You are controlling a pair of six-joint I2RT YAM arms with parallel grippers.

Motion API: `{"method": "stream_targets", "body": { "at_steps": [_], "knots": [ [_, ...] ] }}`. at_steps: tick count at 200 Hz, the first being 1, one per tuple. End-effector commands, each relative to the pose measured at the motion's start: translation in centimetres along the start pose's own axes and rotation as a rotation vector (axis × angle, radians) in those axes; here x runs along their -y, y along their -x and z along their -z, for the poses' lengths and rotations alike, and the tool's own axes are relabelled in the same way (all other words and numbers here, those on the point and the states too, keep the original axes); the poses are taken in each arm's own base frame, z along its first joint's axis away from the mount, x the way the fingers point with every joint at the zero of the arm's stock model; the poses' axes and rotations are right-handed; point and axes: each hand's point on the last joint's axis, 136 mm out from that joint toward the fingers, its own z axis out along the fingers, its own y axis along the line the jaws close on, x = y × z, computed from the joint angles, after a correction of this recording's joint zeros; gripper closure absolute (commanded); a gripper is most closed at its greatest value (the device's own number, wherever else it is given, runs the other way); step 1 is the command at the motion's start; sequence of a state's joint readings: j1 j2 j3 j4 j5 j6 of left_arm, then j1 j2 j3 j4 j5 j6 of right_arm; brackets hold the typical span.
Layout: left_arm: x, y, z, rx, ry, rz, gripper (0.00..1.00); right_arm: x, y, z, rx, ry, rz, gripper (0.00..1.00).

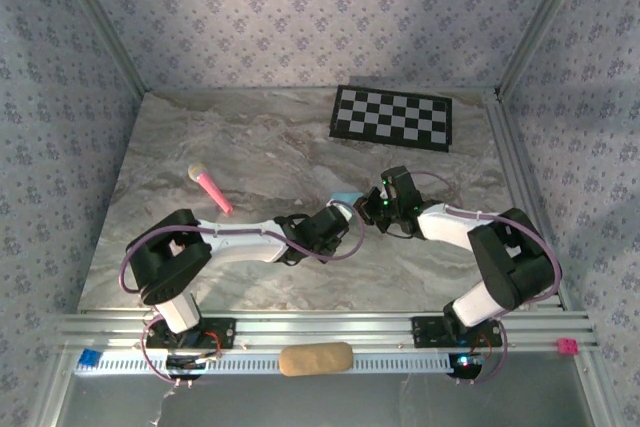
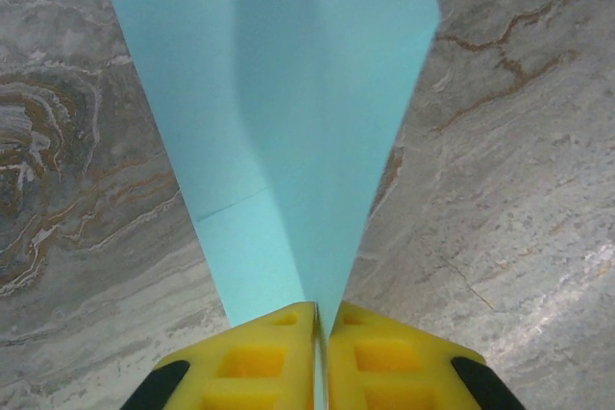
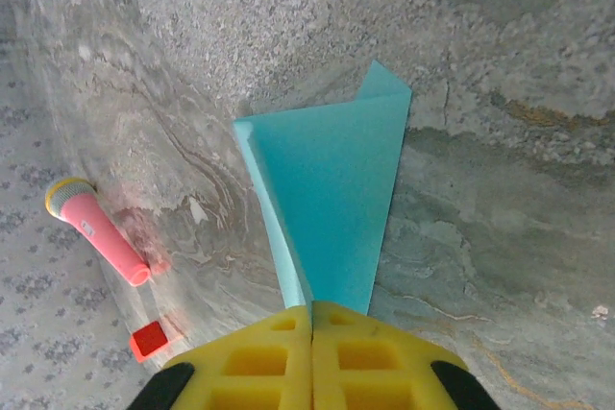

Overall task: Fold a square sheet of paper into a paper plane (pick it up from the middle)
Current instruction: Fold the wing for the fifth time at the center of the table.

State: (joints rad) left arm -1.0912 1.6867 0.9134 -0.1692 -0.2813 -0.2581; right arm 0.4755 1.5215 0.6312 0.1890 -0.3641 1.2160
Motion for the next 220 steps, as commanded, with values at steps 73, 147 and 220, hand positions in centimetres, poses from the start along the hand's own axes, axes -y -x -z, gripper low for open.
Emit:
{"method": "stream_targets", "body": {
  "at_steps": [73,147,220],
  "knots": [
    [-0.40,-0.52,-0.20,-0.003,0.054,-0.048,0.81,-1.20,-0.02,0.42,-0.012,0.025,0.014,1.00],
    [-0.55,-0.63,-0.32,-0.004,0.072,-0.070,0.81,-1.28,-0.04,0.40,-0.012,0.030,0.017,1.00],
    [-0.53,-0.88,-0.40,-0.012,0.074,-0.068,0.80,-1.54,0.01,0.40,-0.009,0.039,0.017,1.00]
  ]
}}
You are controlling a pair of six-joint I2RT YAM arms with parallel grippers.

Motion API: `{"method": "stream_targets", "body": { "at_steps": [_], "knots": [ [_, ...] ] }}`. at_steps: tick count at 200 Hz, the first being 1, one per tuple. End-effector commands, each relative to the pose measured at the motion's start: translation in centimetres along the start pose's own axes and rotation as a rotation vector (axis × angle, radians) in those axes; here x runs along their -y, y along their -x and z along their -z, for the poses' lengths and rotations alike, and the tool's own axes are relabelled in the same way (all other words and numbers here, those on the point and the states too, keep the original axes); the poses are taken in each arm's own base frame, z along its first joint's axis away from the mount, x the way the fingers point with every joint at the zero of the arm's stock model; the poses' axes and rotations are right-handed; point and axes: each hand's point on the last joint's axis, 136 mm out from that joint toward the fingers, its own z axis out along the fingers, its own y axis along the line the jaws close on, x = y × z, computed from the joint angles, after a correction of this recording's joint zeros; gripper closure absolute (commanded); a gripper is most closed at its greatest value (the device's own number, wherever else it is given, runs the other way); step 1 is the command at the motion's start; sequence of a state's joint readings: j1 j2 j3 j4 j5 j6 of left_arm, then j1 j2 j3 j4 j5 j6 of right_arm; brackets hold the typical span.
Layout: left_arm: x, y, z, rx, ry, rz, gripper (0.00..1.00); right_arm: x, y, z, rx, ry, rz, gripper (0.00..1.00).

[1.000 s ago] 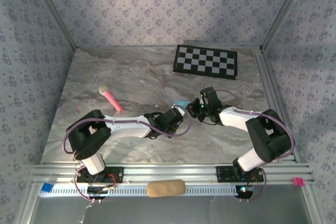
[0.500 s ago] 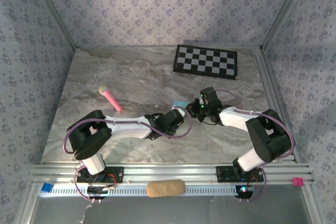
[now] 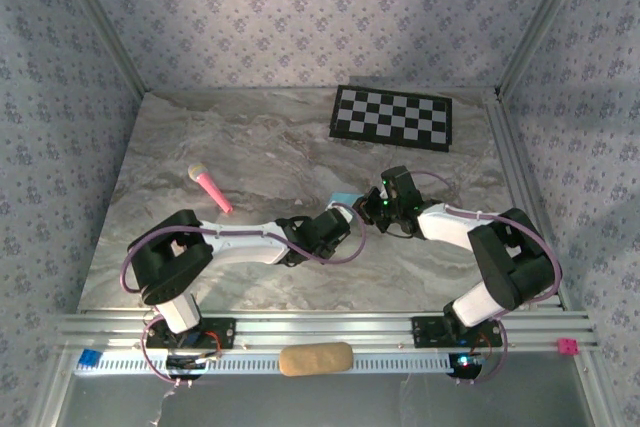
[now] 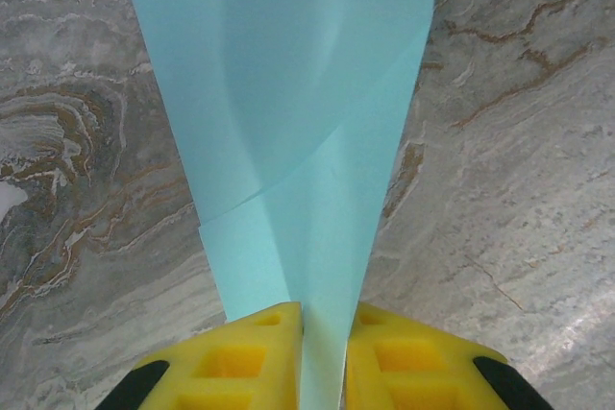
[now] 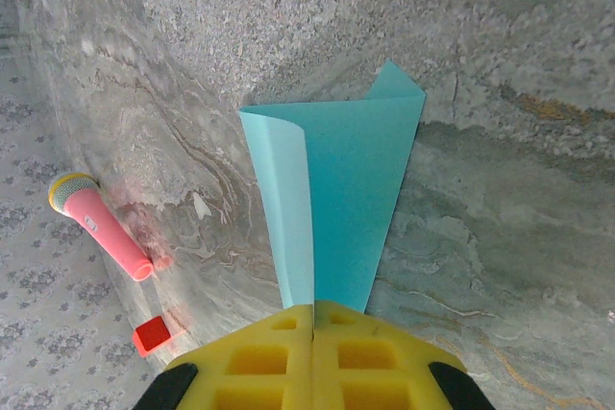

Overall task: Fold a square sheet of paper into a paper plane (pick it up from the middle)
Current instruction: Fold the wing for the fifth time at the center of the table.

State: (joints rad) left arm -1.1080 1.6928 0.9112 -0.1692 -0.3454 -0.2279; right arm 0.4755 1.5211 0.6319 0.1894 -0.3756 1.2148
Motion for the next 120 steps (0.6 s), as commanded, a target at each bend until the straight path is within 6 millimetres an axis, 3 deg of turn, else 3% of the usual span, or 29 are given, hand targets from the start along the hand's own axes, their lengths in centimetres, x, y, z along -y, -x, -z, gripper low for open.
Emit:
{"method": "stream_targets", "body": {
  "at_steps": [1,24,86,120],
  "knots": [
    [0.0,-0.8,-0.4,-0.022,0.019,-0.022,0.80,-1.4,0.2,0.4,0.002,0.033,0.015,1.00],
    [0.2,-0.8,-0.4,-0.024,0.011,-0.019,0.81,-1.4,0.1,0.4,-0.002,0.035,0.016,1.00],
    [0.3,-0.7,-0.4,-0.022,0.002,-0.008,0.96,-1.2,0.1,0.5,0.004,0.029,0.019,1.00],
    [1.0,-0.2,-0.1,-0.016,-0.076,0.054,0.99,-0.7,0.4,1.1,0.023,-0.003,0.045,0.89]
  ]
}}
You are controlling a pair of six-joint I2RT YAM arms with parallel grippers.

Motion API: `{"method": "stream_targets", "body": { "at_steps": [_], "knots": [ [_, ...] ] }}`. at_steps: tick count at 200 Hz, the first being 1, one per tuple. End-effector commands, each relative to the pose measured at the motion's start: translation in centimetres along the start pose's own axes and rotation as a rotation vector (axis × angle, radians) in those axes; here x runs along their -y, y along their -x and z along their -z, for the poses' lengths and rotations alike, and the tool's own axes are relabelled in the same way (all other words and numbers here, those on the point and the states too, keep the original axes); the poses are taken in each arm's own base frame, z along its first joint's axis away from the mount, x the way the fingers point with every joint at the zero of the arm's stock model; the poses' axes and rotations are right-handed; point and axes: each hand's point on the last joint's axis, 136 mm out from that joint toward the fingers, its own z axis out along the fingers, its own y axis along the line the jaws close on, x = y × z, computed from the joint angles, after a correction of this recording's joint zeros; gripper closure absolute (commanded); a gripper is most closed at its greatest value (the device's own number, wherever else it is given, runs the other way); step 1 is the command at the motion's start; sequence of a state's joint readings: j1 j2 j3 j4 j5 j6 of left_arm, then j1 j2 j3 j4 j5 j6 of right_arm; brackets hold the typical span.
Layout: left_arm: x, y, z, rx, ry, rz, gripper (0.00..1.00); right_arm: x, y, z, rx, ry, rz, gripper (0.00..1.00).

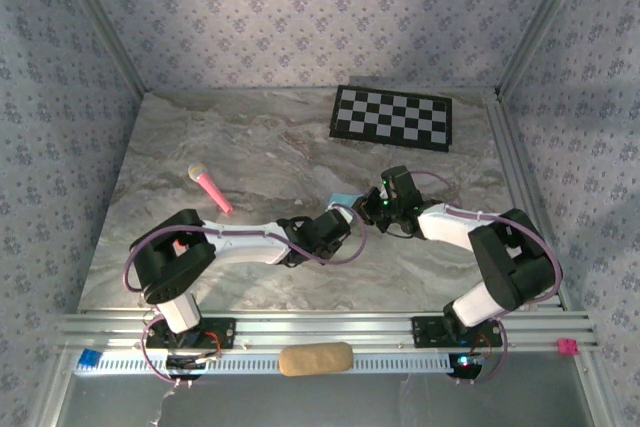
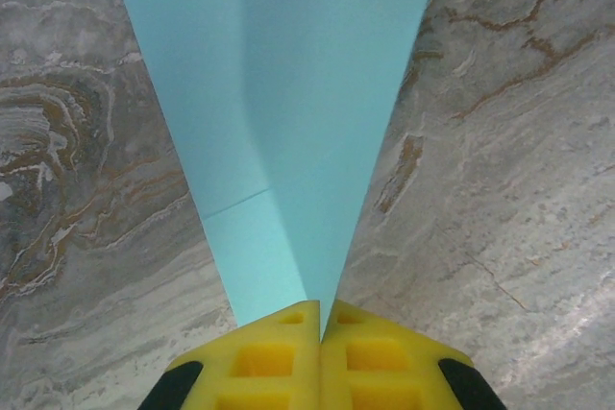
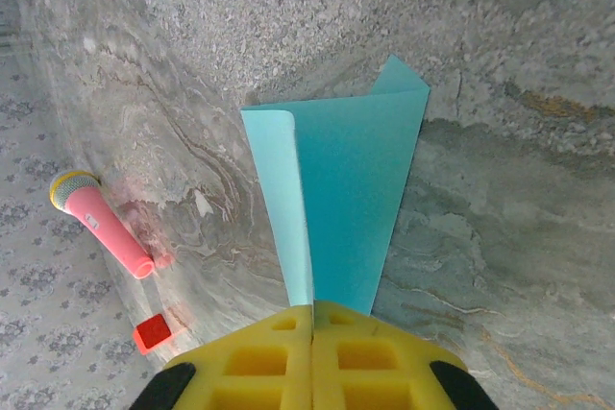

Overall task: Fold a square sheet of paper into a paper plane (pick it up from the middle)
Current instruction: Fold the wing for the fifth time at the center of the table.

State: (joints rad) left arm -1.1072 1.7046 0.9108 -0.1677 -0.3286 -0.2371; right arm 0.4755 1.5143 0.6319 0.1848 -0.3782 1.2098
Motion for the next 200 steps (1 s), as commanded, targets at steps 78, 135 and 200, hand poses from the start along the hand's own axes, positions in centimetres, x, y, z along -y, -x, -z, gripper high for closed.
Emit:
{"method": "stream_targets", "body": {
  "at_steps": [78,135,200],
  "knots": [
    [1.5,1.6,0.6,-0.024,-0.371,0.302,1.00,1.2,2.5,7.1,0.168,-0.074,0.101,0.48],
    [1.9,2.2,0.1,-0.053,-0.557,0.440,1.00,2.6,1.9,9.2,0.209,-0.059,0.083,0.46],
    [2.3,1.6,-1.3,-0.098,-0.614,0.516,1.00,3.0,0.7,8.7,0.182,-0.033,0.092,0.47]
  ]
}}
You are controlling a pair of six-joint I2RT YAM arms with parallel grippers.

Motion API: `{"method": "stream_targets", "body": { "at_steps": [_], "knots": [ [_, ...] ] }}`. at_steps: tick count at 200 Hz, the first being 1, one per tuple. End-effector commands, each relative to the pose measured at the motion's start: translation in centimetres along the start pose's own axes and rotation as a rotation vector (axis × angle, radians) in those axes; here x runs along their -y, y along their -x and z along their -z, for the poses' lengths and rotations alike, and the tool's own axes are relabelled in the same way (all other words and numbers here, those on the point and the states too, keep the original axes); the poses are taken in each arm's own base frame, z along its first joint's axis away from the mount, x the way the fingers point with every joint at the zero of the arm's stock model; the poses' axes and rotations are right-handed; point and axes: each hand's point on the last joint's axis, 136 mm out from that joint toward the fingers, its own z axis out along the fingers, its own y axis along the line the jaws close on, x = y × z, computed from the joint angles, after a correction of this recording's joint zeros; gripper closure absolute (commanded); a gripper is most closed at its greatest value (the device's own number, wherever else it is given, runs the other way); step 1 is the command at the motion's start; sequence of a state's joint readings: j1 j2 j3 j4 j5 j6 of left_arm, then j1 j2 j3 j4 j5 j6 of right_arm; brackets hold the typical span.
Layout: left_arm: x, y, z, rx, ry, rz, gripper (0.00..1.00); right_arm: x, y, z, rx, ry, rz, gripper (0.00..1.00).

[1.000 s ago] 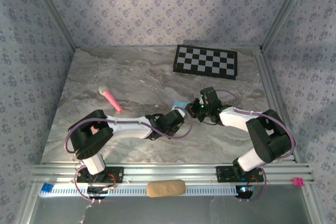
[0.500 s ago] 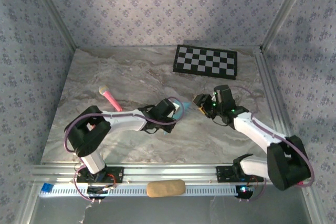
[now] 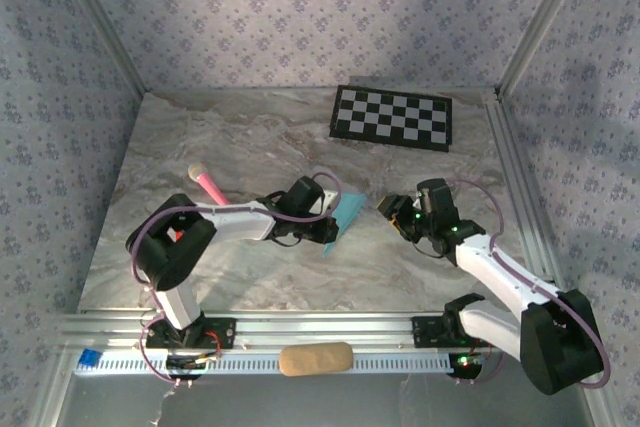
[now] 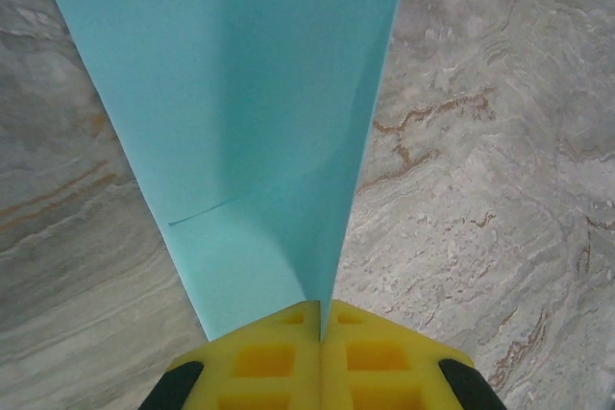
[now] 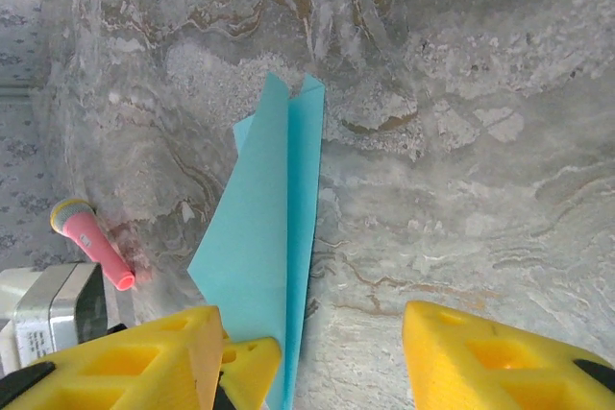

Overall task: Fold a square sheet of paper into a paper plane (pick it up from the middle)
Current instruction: Fold the wing for the fifth time at the center of the table.

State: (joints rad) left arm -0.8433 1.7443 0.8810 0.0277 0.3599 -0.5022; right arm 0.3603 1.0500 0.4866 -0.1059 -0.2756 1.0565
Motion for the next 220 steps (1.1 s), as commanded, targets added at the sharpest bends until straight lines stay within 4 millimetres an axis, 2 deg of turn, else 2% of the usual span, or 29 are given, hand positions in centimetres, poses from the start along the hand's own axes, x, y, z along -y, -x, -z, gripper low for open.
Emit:
{"method": "stream_targets", "body": {
  "at_steps": [1,87,142,181,220],
  "knots": [
    [0.2,-0.6,-0.7,-0.026,-0.055,0.045,1.00,0.2,-0.6,0.0,-0.009,0.000,0.006,0.47],
    [-0.4,-0.4,-1.1,-0.009,-0.139,0.149,1.00,-0.7,-2.2,-1.9,-0.060,0.033,0.094,0.53],
    [0.6,-0.2,-1.4,-0.011,-0.249,0.200,1.00,-1.8,-2.6,-3.4,-0.031,0.080,0.201,0.63],
    [1.5,0.1,-1.6,0.002,-0.333,0.252,1.00,-2.1,-3.2,-4.0,-0.073,0.094,0.236,0.66],
    [1.3,0.0,-1.9,0.016,-0.373,0.311,1.00,-2.6,-4.4,-5.1,-0.145,0.127,0.249,0.71]
  ]
}}
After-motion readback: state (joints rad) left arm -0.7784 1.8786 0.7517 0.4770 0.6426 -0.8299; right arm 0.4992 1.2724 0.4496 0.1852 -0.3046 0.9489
